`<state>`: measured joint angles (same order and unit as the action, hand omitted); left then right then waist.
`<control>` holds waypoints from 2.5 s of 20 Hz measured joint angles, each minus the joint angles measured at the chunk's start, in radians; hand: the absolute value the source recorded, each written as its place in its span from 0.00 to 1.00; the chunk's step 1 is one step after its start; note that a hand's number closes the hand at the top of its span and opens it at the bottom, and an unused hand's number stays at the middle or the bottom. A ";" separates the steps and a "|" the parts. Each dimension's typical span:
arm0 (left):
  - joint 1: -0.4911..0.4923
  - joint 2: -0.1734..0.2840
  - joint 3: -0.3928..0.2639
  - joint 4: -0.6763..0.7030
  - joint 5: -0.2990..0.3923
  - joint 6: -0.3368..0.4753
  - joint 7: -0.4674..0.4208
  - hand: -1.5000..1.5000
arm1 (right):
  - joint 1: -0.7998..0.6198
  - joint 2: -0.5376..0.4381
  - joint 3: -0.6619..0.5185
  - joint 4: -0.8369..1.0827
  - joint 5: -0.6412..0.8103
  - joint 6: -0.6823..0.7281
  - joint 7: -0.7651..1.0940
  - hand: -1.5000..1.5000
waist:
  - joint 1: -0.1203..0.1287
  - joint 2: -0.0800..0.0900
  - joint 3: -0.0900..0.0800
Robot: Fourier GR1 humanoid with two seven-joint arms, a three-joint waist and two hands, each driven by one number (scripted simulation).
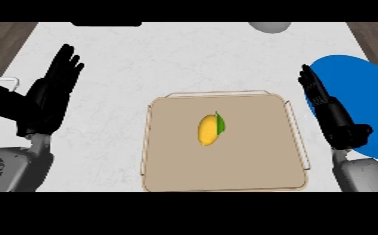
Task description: Pick the lemon from the tray and place it in the plate
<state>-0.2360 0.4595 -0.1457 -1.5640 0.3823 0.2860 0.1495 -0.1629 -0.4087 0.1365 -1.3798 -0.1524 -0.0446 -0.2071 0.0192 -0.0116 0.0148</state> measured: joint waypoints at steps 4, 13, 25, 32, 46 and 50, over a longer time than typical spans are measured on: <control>0.060 -0.021 -0.024 0.031 -0.013 0.008 0.023 0.50 | 0.017 0.062 -0.100 -0.019 -0.088 -0.044 -0.067 1.00 | -0.022 0.006 -0.008; 0.212 -0.112 -0.130 0.102 -0.010 -0.012 0.033 0.50 | 0.134 0.270 -0.290 -0.019 -0.131 -0.419 -0.177 0.00 | -0.047 0.011 -0.015; 0.216 -0.173 -0.135 0.135 -0.058 -0.044 -0.010 0.50 | 0.429 0.263 -0.073 -0.227 -0.074 -0.460 -0.227 0.00 | -0.025 0.007 -0.012; 0.213 -0.179 -0.131 0.130 -0.066 -0.050 -0.004 0.50 | 0.451 0.098 0.101 -0.376 0.123 -0.458 0.098 0.00 | -0.017 0.008 -0.014; 0.226 -0.191 -0.095 0.121 -0.086 -0.094 0.013 0.50 | 0.202 0.158 0.324 -0.443 0.535 -0.482 0.765 0.00 | -0.014 0.008 -0.013; 0.227 -0.205 -0.083 0.129 -0.103 -0.109 0.010 0.50 | 0.160 0.206 0.348 -0.435 0.570 -0.434 0.845 0.00 | -0.016 0.008 -0.011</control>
<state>-0.0087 0.2544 -0.2291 -1.4347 0.2795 0.1773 0.1593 -0.0027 -0.2029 0.4841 -1.8152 0.4179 -0.4784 0.6381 0.0032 -0.0038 0.0034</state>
